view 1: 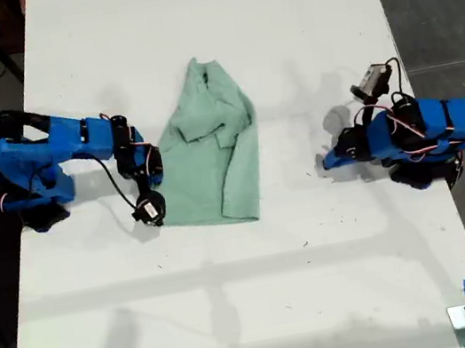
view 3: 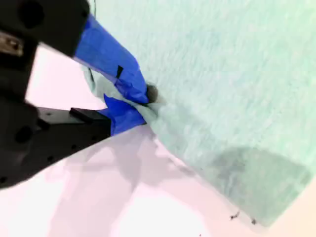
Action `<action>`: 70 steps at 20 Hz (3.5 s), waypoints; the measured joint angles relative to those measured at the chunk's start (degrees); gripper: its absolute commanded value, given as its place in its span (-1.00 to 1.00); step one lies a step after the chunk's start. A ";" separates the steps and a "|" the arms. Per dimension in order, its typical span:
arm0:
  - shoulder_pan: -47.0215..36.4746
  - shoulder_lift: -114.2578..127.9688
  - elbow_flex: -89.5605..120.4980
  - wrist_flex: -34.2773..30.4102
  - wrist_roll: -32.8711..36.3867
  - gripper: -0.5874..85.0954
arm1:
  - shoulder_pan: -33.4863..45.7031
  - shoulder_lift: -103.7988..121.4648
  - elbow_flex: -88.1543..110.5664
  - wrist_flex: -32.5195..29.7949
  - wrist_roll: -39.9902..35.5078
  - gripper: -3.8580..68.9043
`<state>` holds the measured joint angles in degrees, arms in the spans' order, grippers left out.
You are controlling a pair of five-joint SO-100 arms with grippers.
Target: Fold t shirt
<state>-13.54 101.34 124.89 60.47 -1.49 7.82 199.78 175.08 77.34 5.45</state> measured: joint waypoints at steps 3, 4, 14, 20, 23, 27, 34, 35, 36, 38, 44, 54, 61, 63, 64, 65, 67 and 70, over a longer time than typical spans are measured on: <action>1.32 4.92 -2.55 5.01 -1.93 -0.99 | 0.00 0.00 0.00 0.00 0.00 -0.89; 2.20 5.62 -5.63 4.66 -0.09 -0.99 | 0.00 0.00 0.00 0.00 0.00 -0.89; 7.12 -25.66 -49.04 8.09 11.34 -0.35 | -0.26 0.00 0.00 0.00 0.00 -0.89; 7.12 -31.03 -56.34 9.93 12.83 -0.37 | -0.26 0.00 0.00 0.00 0.00 -0.89; 6.50 -23.38 -54.58 15.03 11.43 -0.99 | -0.26 0.00 0.00 0.00 0.00 -0.89; 2.20 2.37 -39.02 15.82 10.63 -0.99 | -0.26 0.00 0.00 0.00 0.00 -0.89; -0.53 63.02 19.25 -4.66 8.96 -0.99 | -0.26 0.00 0.00 0.00 0.00 -0.89; -0.09 67.76 27.07 -8.79 8.96 -0.99 | -0.26 0.00 0.00 0.00 0.00 -0.89; 0.00 70.84 33.93 -12.57 9.14 -0.99 | -0.26 0.00 0.00 0.00 0.00 -0.89; -0.18 75.67 45.00 -18.02 10.20 -0.99 | -0.26 0.00 0.00 0.00 0.00 -0.89; -3.60 102.04 57.30 -8.79 10.81 -0.99 | -0.35 0.00 0.00 0.00 0.00 -0.89; -4.13 104.77 58.36 -6.42 10.81 -0.99 | -0.62 0.00 0.00 0.00 -0.62 -0.89; -4.83 104.77 58.36 -6.42 10.63 -0.99 | 0.26 0.00 0.00 0.00 -1.76 -0.89; -5.19 104.77 58.36 -6.42 10.63 -0.99 | 0.26 0.00 0.00 0.00 -1.76 -0.89; -5.45 104.77 58.36 -6.42 10.63 -0.99 | 0.26 0.00 0.00 0.00 -1.76 -0.89; -5.45 104.77 58.36 -6.42 10.63 -0.99 | 0.26 0.00 0.00 0.00 -1.76 -0.89; -5.62 104.77 58.36 -6.42 10.63 -0.99 | 0.26 0.00 0.00 0.00 -1.76 -0.89; -5.80 104.77 58.36 -6.42 10.37 -0.99 | 0.26 0.00 0.00 0.00 -1.58 -0.89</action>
<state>-19.34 206.10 183.25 54.05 8.88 8.09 199.78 175.08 77.34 3.87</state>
